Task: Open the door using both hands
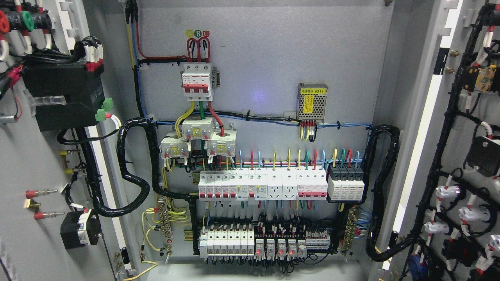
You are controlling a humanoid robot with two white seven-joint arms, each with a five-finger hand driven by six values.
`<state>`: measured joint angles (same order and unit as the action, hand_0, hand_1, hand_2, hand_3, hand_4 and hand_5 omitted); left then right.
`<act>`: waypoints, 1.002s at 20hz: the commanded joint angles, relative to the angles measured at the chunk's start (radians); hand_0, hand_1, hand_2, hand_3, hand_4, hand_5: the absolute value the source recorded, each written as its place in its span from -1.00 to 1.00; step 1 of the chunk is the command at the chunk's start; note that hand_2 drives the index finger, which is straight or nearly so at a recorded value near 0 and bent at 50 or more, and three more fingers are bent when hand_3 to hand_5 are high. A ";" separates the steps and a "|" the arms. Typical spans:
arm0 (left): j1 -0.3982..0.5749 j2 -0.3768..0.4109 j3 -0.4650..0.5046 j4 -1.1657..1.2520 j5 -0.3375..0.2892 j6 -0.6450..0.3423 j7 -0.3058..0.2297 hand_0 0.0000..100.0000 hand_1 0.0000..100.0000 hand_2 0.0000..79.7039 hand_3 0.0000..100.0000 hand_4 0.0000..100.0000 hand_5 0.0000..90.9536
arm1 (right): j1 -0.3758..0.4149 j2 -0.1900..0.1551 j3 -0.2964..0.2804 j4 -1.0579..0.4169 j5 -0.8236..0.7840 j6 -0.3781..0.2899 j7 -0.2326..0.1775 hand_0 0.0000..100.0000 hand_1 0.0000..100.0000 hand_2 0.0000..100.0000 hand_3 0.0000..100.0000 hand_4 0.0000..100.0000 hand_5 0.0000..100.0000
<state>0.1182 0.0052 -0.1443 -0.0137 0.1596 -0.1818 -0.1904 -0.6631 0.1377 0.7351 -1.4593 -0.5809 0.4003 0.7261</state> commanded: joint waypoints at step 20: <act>-0.003 0.032 -0.003 -0.026 0.000 -0.001 -0.001 -1.00 -1.00 -1.00 -1.00 -1.00 -1.00 | 0.261 -0.113 -0.267 -0.182 0.001 -0.060 -0.206 -1.00 -1.00 -1.00 -1.00 -1.00 -1.00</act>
<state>0.1153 0.0073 -0.1448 -0.0195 0.1595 -0.1815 -0.1930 -0.4992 0.0718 0.5767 -1.5130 -0.5821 0.3702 0.6193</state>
